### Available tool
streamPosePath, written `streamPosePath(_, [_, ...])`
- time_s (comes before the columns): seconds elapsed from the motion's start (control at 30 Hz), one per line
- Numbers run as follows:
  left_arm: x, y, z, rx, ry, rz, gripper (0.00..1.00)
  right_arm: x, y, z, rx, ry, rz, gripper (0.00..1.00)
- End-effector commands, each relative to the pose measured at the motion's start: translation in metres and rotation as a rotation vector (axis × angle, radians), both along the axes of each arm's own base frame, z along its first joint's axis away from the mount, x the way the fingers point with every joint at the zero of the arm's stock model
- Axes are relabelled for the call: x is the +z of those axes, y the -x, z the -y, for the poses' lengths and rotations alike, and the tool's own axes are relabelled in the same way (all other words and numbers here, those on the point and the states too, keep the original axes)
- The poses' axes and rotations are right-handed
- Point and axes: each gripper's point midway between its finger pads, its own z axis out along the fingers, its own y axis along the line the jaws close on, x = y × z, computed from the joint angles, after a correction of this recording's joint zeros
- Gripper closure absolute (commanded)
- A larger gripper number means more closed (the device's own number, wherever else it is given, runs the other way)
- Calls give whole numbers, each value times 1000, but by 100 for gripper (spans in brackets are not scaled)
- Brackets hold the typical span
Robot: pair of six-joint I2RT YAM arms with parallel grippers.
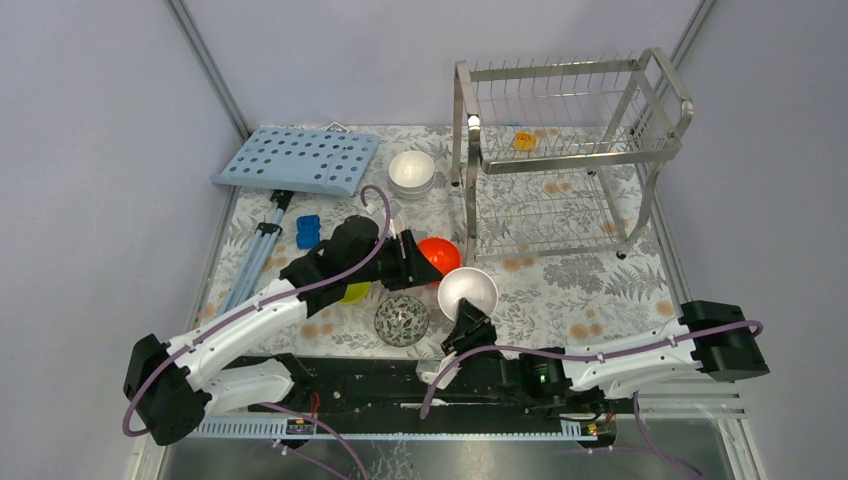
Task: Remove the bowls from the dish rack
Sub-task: Place the bowl at the center of the board.
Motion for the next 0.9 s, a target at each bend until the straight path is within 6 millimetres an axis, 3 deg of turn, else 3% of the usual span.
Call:
streamPosePath(0.0, [35,-16,-10,43,-32,161,38,21,3,-5,-26,-86,-60,100])
streamPosePath(0.13, [50,-30,-36,118,-136,307,7,23,8,-5,-19,-91,-120,100])
streamPosePath(0.27, [68,-27,-45,103,-170,458,1,23,11,-3,-19,-86,-172,100])
streamPosePath(0.4, [66,-11,-27,18,-266,552,2,22,14,-2,-26,-76,-215,100])
streamPosePath(0.57, [47,5,2,-73,-435,588,17,20,14,1,-40,-61,-219,100])
streamPosePath(0.87, [25,-1,17,-99,-524,565,57,27,15,-2,-38,-92,-227,100])
